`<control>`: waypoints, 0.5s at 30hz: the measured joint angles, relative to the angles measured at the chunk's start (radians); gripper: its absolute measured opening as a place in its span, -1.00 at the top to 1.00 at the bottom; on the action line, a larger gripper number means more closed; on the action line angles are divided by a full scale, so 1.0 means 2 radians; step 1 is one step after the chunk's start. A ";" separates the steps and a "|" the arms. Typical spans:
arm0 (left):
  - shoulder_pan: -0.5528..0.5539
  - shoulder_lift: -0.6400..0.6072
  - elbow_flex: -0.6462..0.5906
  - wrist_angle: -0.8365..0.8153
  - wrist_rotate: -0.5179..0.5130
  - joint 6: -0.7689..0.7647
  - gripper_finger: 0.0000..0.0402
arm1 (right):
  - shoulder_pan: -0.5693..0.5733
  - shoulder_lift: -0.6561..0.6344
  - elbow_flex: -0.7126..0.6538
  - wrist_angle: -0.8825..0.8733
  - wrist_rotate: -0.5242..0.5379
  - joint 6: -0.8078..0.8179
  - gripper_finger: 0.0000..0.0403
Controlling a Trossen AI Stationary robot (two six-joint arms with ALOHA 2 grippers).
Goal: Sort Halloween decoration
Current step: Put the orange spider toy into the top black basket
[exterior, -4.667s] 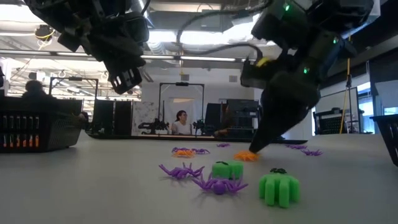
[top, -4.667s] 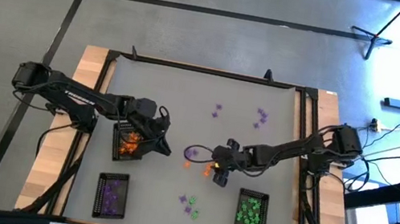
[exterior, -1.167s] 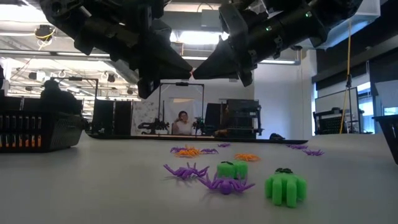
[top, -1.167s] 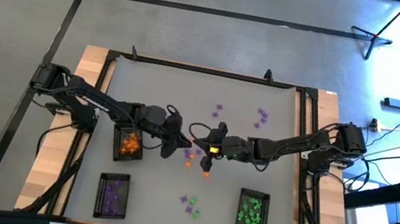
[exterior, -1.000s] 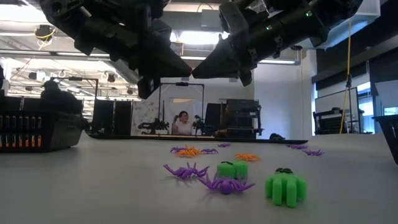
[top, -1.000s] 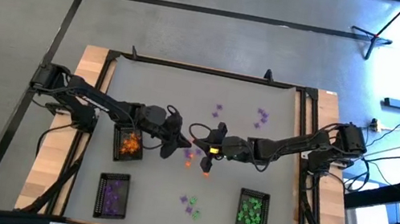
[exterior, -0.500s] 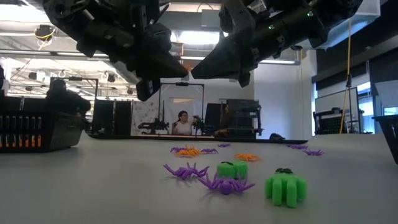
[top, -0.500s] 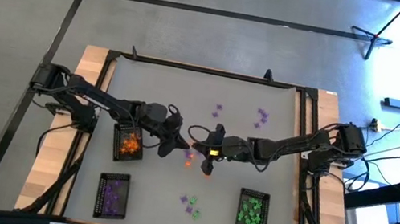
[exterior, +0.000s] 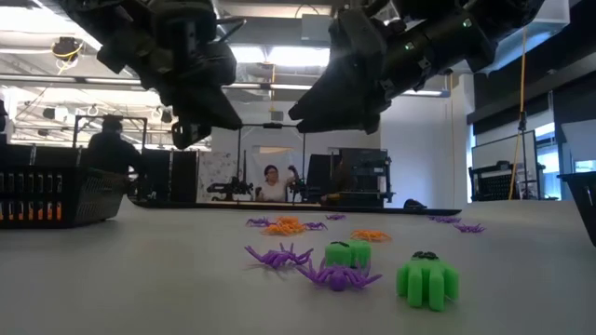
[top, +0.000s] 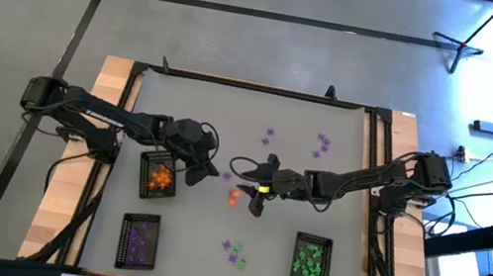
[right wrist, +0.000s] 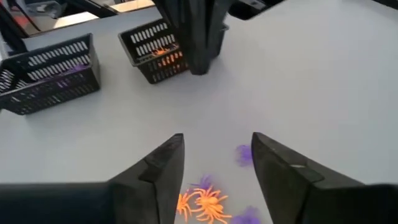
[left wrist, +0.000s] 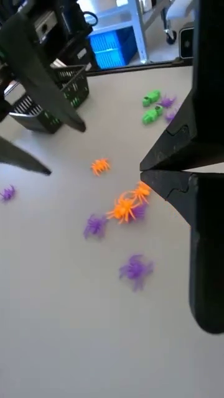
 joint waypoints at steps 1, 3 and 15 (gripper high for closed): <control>0.000 0.000 0.000 -0.001 0.000 0.007 1.00 | 0.000 0.000 0.000 -0.002 0.004 0.000 0.07; -0.001 0.000 0.000 -0.007 0.001 0.022 1.00 | 0.000 0.000 0.000 -0.012 0.008 0.000 0.07; -0.010 0.018 0.000 0.003 -0.013 0.023 0.99 | 0.001 0.000 0.000 -0.116 -0.064 0.025 0.06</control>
